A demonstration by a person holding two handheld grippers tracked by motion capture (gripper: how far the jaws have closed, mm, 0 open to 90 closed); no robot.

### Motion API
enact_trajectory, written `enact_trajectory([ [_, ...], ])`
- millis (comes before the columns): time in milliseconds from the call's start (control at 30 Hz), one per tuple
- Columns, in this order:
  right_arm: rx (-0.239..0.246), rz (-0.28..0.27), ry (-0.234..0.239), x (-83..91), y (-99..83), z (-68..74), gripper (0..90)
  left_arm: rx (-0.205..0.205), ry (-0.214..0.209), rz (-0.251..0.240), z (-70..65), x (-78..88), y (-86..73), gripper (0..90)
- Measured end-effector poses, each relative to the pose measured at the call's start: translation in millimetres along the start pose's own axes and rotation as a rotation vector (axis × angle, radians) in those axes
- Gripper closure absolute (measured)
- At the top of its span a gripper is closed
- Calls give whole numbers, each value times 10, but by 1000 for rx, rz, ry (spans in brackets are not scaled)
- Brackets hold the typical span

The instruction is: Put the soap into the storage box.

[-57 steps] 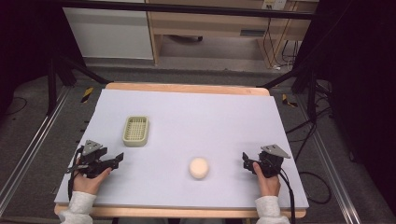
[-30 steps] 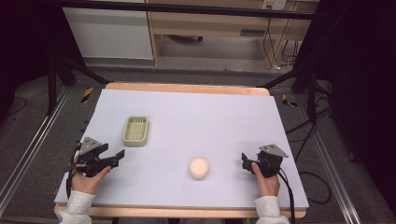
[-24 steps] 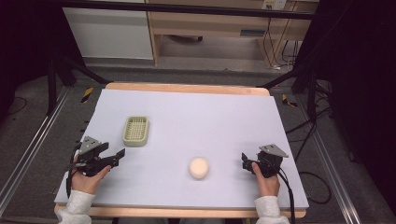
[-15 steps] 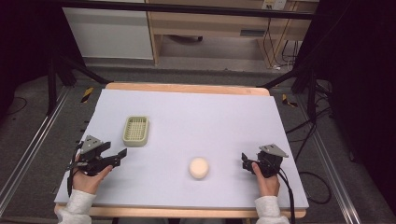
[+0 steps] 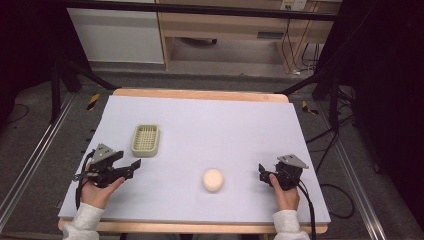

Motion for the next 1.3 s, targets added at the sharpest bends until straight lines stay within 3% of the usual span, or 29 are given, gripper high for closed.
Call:
enact_trajectory([
  [400,-2,1,4,0,0,0,46,-62,-33,5,-196,-18,100,247],
  [1300,-4,1,12,-6,-1,-2,46,-111,-101,11,-618,-217,246,242],
])
Point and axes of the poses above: each handheld gripper's, and its own axes: x roughly backward along the jaws, y roughly out of its top, z roughly to its left, the point moved 2 cm from there along -x, roughly forward along the jaws, and after that the axes turned 15 degrees about x, right-handed, at the moved point
